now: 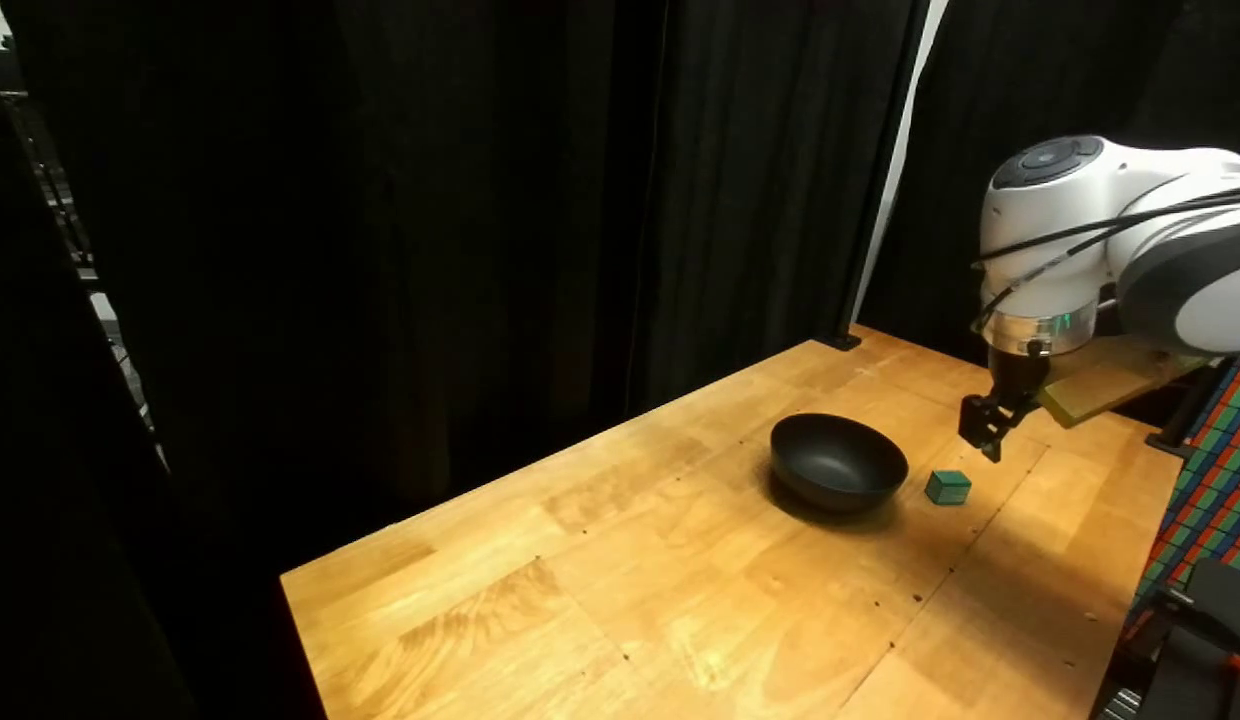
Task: Pick a block and put it in the bowl
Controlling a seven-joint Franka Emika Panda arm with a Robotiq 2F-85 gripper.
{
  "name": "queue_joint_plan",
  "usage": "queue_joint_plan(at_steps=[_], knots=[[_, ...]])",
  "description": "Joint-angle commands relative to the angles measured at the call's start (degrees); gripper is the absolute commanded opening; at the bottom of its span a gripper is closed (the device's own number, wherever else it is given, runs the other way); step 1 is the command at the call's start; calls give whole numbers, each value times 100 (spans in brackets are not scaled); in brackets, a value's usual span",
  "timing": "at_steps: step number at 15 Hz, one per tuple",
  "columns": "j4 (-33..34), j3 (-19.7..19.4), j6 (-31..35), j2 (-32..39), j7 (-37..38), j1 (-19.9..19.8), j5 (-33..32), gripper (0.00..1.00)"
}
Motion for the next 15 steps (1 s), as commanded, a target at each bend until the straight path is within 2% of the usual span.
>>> queue_joint_plan(at_steps=[1, 6, 13, 14, 15], knots=[[297, -473, 491, 692, 456, 238, 213, 100], [569, -947, 1167, 1365, 971, 521, 355, 100], [839, -1356, 1820, 2038, 860, 934, 1126, 100], [858, -1448, 1876, 2086, 852, 999, 1177, 75], [887, -1541, 1939, 2141, 850, 1071, 1202, 73]])
